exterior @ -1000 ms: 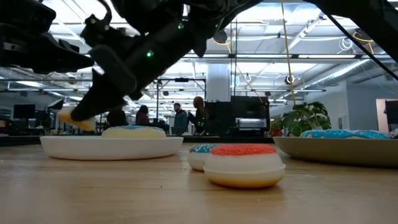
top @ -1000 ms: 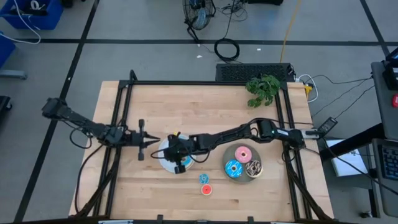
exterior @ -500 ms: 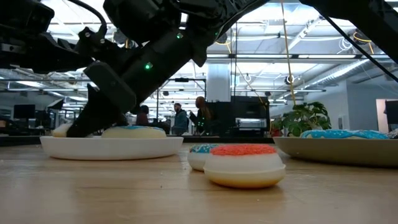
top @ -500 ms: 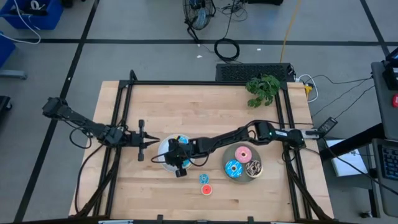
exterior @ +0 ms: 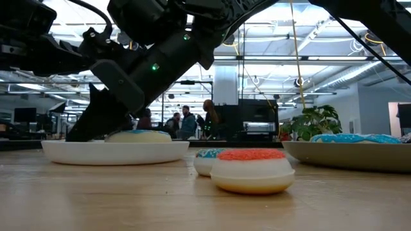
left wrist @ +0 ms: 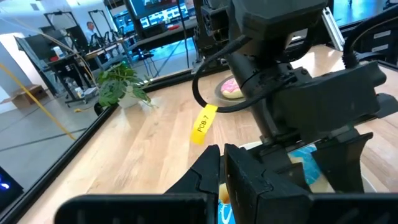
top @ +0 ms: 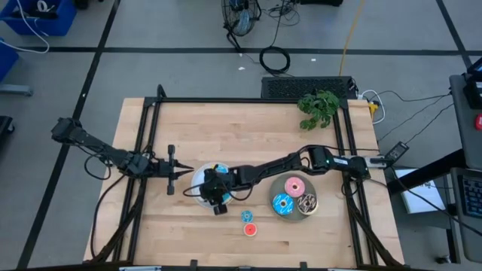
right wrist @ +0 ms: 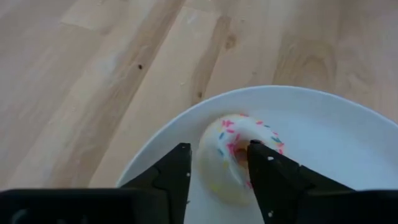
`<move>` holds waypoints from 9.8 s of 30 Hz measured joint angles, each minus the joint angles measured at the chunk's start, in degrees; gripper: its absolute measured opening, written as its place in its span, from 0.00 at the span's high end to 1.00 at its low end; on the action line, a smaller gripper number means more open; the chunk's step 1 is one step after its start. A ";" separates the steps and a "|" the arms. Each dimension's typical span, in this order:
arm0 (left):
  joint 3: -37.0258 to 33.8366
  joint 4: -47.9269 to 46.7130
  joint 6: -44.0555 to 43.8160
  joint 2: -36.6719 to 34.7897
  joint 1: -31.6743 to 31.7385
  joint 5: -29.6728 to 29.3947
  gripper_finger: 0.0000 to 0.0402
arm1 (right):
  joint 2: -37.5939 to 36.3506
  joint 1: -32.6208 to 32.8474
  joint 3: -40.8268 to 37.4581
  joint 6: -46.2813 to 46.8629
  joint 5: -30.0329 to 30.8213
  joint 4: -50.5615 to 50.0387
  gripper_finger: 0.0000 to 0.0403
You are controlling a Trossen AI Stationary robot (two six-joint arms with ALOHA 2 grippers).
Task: Pick & Place donuts
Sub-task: Put the small white donut on the white plate, then adjust the small white donut on the white plate, then put the small blue donut on the white plate
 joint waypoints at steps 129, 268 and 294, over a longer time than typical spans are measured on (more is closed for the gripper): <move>0.02 -1.11 -16.33 3.59 1.07 9.39 0.92 | -43.30 5.38 -74.58 -24.86 21.30 55.67 0.65; 2.03 10.13 -1.00 9.86 -0.04 -3.82 0.92 | -25.33 14.87 -36.48 23.16 13.69 -0.50 0.65; 2.05 10.18 -0.67 9.86 -0.04 -3.78 0.92 | -21.76 13.63 -38.97 22.69 10.92 5.57 0.66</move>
